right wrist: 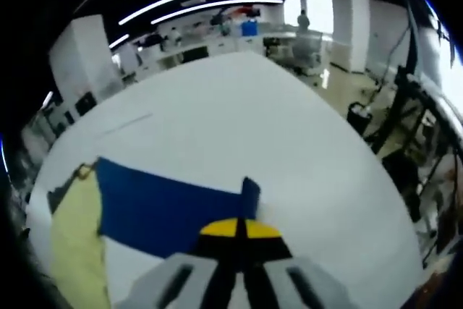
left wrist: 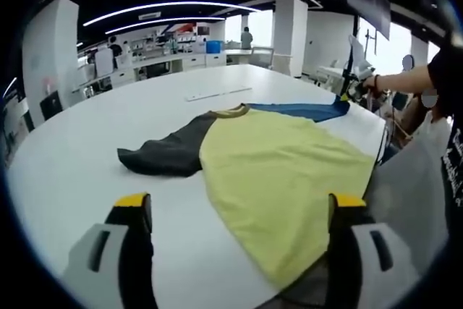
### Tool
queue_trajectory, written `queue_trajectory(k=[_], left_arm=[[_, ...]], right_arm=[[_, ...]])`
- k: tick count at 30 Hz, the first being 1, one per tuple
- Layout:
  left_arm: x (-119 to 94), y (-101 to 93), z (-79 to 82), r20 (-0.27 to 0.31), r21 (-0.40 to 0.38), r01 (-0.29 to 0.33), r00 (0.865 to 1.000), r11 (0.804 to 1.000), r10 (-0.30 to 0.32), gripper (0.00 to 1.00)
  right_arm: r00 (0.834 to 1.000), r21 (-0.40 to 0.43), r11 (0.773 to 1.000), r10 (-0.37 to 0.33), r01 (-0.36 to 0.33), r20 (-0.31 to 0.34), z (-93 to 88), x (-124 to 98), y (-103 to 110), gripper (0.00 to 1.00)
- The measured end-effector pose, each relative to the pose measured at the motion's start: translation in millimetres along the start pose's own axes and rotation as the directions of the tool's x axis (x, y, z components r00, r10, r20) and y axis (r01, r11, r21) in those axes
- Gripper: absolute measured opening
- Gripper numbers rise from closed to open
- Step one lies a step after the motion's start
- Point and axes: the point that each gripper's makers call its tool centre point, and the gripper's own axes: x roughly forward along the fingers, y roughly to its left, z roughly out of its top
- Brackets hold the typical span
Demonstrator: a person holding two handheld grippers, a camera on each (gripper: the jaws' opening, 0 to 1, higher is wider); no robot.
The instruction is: Fold the garment on the visible template until the final outline fits inside the template.
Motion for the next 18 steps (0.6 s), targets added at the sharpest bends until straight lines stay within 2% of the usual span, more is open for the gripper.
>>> queue_trajectory(k=[7,18], left_arm=[[-4.8,3.4,-4.4,-0.005,0.017,0.012,1.000,1.000,-0.012,0.99],[-7.8,1.0,-3.7,0.011,-0.003,0.047,0.999,0.999,-0.047,0.99]], right_arm=[[0.999,-0.006,0.999,0.047,-0.047,-0.016,9.3,-0.3,29.3,0.00],[0.992,-0.095,0.988,0.117,-0.120,-0.036,27.5,5.1,80.3,0.00]])
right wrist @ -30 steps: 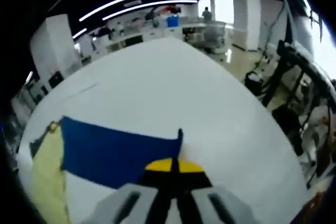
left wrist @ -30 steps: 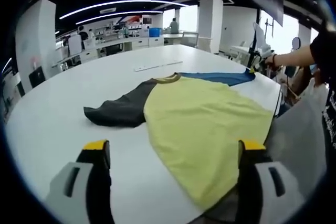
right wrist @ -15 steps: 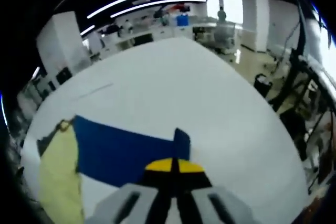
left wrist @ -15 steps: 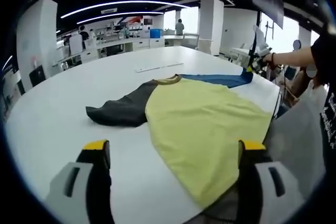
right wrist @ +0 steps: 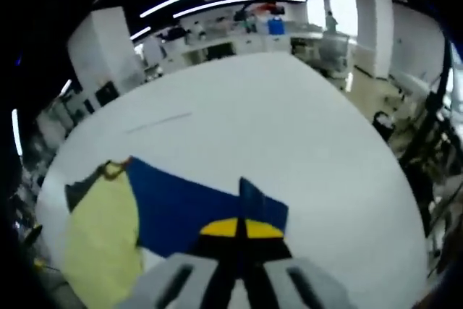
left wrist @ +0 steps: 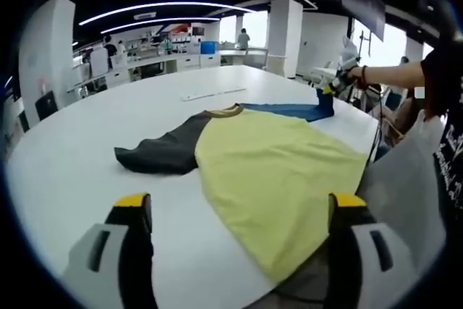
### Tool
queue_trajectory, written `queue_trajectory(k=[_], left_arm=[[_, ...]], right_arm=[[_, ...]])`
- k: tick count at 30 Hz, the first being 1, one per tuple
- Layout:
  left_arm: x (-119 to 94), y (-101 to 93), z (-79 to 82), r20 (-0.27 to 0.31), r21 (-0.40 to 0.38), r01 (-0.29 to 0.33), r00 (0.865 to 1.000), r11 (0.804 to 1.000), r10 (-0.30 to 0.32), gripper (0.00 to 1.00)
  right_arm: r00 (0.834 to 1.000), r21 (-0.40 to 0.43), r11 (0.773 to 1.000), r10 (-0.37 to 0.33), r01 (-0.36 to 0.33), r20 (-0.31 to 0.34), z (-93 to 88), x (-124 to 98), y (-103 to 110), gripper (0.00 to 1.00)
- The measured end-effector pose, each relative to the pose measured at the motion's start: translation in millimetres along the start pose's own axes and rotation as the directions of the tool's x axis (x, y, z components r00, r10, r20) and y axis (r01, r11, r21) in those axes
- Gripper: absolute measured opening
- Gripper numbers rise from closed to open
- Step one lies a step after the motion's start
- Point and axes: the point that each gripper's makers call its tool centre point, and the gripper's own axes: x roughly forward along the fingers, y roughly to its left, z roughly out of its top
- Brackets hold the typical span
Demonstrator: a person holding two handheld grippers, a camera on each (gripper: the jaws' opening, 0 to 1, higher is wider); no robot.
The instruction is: Fold the garment on the visible template until the final outline fits inside the template.
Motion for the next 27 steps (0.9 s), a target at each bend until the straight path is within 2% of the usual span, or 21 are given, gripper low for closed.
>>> queue_trajectory(k=[4,16,23,27], left_arm=[[0.0,-3.9,-0.8,-0.007,-0.002,0.004,1.000,1.000,-0.004,0.99],[-1.7,-10.0,-0.3,-0.011,-0.008,0.003,1.000,1.000,-0.003,0.99],[0.3,-11.9,0.5,-0.013,-0.007,0.009,1.000,1.000,-0.010,0.99],[1.9,-13.3,1.2,-0.014,-0.006,0.012,1.000,1.000,-0.012,0.99]], right_arm=[[1.000,-0.069,0.997,0.023,-0.023,0.004,5.0,-2.2,24.9,0.00],[0.996,-0.156,0.983,0.094,-0.094,-0.004,16.7,-2.5,83.2,0.00],[0.989,-0.209,0.967,0.145,-0.146,-0.020,25.0,0.8,115.4,0.00],[0.985,-0.250,0.953,0.163,-0.171,-0.054,23.9,4.6,131.1,0.00]])
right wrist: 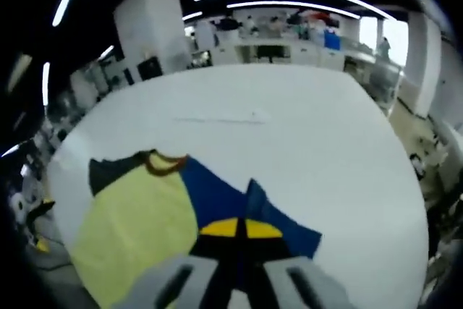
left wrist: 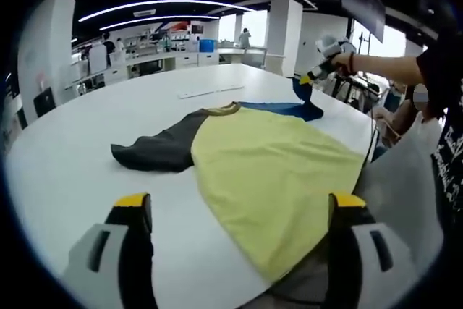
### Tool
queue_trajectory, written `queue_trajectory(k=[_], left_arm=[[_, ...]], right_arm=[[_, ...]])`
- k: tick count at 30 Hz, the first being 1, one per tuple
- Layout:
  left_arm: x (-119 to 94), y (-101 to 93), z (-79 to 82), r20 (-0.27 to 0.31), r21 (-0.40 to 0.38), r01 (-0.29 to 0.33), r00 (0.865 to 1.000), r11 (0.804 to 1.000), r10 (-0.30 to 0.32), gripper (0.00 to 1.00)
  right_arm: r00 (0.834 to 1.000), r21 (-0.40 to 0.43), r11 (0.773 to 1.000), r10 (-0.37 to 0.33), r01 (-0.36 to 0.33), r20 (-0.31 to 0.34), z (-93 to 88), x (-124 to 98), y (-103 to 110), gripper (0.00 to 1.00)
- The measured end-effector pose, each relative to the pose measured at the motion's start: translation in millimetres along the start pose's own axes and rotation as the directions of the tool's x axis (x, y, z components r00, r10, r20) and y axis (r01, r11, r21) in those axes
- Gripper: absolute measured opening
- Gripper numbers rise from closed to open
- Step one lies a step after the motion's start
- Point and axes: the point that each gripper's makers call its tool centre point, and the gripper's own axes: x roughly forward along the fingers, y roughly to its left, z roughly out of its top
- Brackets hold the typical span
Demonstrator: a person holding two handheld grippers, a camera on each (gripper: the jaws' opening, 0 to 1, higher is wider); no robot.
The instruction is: Fold the garment on the visible template until the final outline fits inside the template.
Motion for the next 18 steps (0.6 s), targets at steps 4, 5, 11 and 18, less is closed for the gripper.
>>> queue_trajectory(k=[4,5,11,18], left_arm=[[1.2,-0.5,-1.2,-0.004,-0.001,0.005,1.000,1.000,-0.005,0.99],[1.6,-0.5,-1.8,-0.005,-0.001,0.005,1.000,1.000,-0.005,0.99],[2.5,-0.6,-3.0,-0.008,-0.003,0.011,1.000,1.000,-0.011,0.99],[3.8,-2.1,-1.2,-0.007,0.001,0.017,1.000,1.000,-0.017,0.99]], right_arm=[[1.000,-0.005,1.000,0.027,-0.027,-0.010,2.4,5.4,12.8,0.00],[0.999,-0.006,0.999,0.033,-0.034,-0.015,2.9,7.1,17.3,0.00],[0.997,-0.007,0.997,0.076,-0.076,-0.003,9.9,14.6,38.6,0.00],[0.993,-0.014,0.993,0.119,-0.119,0.000,15.8,23.4,63.4,0.00]])
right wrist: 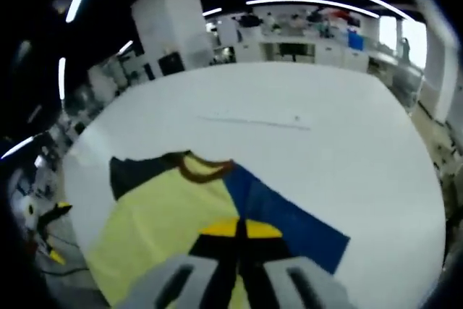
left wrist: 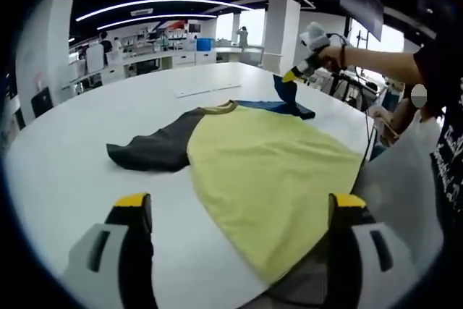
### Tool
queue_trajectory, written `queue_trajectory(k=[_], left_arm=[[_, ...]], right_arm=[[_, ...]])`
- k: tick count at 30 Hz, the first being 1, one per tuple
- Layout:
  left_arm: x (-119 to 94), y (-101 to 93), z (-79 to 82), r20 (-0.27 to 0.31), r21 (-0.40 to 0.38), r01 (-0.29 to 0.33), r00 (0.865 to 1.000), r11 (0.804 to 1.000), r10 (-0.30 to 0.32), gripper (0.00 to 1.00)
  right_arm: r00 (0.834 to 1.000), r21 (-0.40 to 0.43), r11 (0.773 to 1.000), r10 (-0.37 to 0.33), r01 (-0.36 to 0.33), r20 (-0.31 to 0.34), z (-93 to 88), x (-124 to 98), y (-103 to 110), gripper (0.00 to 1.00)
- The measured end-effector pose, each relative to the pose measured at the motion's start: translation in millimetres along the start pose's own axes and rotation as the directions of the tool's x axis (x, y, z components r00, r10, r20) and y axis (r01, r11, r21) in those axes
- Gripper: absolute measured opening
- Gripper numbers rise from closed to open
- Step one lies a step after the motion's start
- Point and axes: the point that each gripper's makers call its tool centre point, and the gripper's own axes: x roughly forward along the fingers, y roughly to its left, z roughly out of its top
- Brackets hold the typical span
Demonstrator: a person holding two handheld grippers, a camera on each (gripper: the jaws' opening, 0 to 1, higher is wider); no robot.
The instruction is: Fold the garment on the visible template until the final outline fits inside the template.
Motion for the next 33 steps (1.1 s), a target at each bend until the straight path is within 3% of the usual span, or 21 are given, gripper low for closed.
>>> queue_trajectory(k=[33], left_arm=[[6.1,-3.0,-2.6,-0.017,0.005,0.023,1.000,1.000,-0.023,0.99]], right_arm=[[0.996,-0.098,0.993,0.065,-0.070,-0.060,18.6,48.3,77.8,0.00]])
